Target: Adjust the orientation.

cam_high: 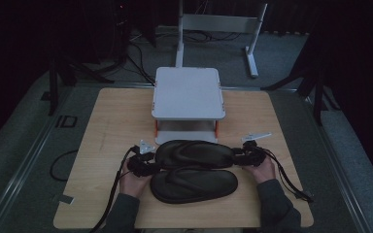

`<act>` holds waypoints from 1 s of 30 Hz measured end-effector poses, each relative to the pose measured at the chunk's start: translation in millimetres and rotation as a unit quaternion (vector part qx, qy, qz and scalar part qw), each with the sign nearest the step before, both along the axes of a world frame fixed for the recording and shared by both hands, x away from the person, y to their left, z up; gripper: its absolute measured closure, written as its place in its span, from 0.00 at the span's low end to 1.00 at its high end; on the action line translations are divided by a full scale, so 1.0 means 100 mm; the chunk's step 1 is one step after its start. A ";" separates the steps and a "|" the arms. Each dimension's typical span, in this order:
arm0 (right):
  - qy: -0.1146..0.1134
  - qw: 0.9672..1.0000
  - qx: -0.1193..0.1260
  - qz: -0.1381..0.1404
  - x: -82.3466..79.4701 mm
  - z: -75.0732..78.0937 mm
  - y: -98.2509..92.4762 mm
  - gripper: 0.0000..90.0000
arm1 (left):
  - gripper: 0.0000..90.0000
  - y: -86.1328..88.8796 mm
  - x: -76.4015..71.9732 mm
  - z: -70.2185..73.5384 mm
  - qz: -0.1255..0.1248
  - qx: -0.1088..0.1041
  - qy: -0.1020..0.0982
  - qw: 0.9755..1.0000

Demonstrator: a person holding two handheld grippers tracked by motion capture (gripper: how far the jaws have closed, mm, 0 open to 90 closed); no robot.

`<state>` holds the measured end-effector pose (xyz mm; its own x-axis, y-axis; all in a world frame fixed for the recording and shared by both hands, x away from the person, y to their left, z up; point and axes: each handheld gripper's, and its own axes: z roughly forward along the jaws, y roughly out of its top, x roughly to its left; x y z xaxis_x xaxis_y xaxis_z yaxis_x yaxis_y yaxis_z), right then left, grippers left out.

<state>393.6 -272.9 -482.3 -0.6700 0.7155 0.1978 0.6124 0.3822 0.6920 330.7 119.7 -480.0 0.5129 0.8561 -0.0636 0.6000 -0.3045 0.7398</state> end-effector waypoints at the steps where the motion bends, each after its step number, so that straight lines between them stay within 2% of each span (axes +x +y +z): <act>1: 0.000 1.000 0.000 0.000 0.00 0.00 0.00 0.49 | 0.56 0.00 0.00 0.00 0.000 0.000 0.000 1.000; 2: -0.003 1.000 0.001 -0.001 -0.01 0.00 0.00 0.47 | 0.56 0.00 -0.02 0.01 0.002 0.000 -0.004 1.000; 4: -0.007 1.000 -0.004 -0.002 -0.02 0.01 0.00 0.46 | 0.55 0.02 -0.16 0.11 -0.004 -0.023 -0.016 1.000; 5: -0.007 1.000 -0.004 -0.002 -0.02 0.01 0.00 0.46 | 0.55 0.02 -0.16 0.11 -0.004 -0.023 -0.016 1.000; 6: -0.011 1.000 -0.005 -0.002 -0.02 0.01 0.00 0.45 | 0.54 -0.01 -0.28 0.17 -0.018 -0.031 -0.024 0.999; 7: -0.011 1.000 -0.005 -0.002 -0.02 0.01 0.00 0.45 | 0.53 -0.01 -0.28 0.17 -0.018 -0.031 -0.024 0.999; 8: -0.015 1.000 -0.003 0.000 -0.02 0.02 0.01 0.45 | 0.53 -0.07 -0.39 0.22 -0.033 -0.038 -0.032 0.998; 9: -0.016 1.000 -0.001 0.001 -0.02 0.02 0.01 0.45 | 0.52 -0.07 -0.39 0.22 -0.033 -0.038 -0.032 0.998; 10: -0.016 1.000 0.000 0.002 -0.01 0.02 0.02 0.44 | 0.52 -0.14 -0.50 0.26 -0.046 -0.042 -0.039 0.997; 11: -0.016 1.000 0.000 0.002 -0.01 0.02 0.02 0.44 | 0.51 -0.14 -0.50 0.26 -0.046 -0.042 -0.039 0.997; 12: -0.022 1.000 -0.001 0.005 0.00 0.03 0.04 0.43 | 0.49 -0.21 -0.57 0.28 -0.059 -0.045 -0.042 0.996; 13: -0.022 1.000 0.003 0.006 0.00 0.03 0.04 0.43 | 0.48 -0.21 -0.57 0.28 -0.059 -0.045 -0.042 0.996; 14: -0.019 1.000 0.005 0.006 0.02 0.02 0.04 0.43 | 0.45 -0.28 -0.63 0.29 -0.073 -0.048 -0.041 0.995; 17: -0.019 1.000 0.004 0.004 0.03 0.01 0.04 0.43 | 0.40 -0.34 -0.69 0.30 -0.075 -0.046 -0.046 0.995; 18: -0.023 1.000 0.004 0.008 0.03 0.01 0.04 0.43 | 0.37 -0.36 -0.77 0.31 -0.073 -0.051 -0.049 0.995; 19: -0.026 1.000 0.004 0.009 0.03 0.02 0.04 0.43 | 0.37 -0.36 -0.77 0.31 -0.073 -0.051 -0.049 0.995; 20: -0.028 1.000 0.004 0.010 0.03 0.02 0.05 0.43 | 0.37 -0.37 -0.86 0.32 -0.076 -0.054 -0.056 0.994; 21: -0.028 1.000 0.004 0.010 0.03 0.02 0.05 0.43 | 0.37 -0.37 -0.86 0.32 -0.076 -0.054 -0.056 0.994; 22: -0.030 0.999 0.006 0.012 0.04 0.03 0.05 0.42 | 0.38 -0.41 -0.95 0.32 -0.084 -0.051 -0.056 0.994; 23: -0.031 0.999 0.008 0.012 0.05 0.04 0.06 0.42 | 0.38 -0.41 -0.95 0.32 -0.084 -0.051 -0.056 0.994; 24: -0.032 0.999 0.009 0.013 0.06 0.04 0.06 0.42 | 0.38 -0.46 -0.99 0.30 -0.088 -0.032 -0.058 0.994; 25: -0.032 0.999 0.009 0.013 0.06 0.04 0.06 0.42 | 0.38 -0.46 -0.99 0.30 -0.088 -0.032 -0.058 0.994; 26: -0.032 0.999 0.008 0.016 0.08 0.05 0.09 0.41 | 0.38 -0.50 -1.01 0.28 -0.087 -0.016 -0.064 0.994; 30: -0.031 0.999 0.005 0.019 0.12 0.05 0.13 0.41 | 0.36 -0.55 -0.98 0.23 -0.092 -0.009 -0.057 0.994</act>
<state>405.2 -260.3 -477.8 -0.7081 0.6874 0.1617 0.5536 0.3982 0.7314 232.3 64.4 -457.0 0.6650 0.7467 -0.0108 0.4476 -0.3869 0.8062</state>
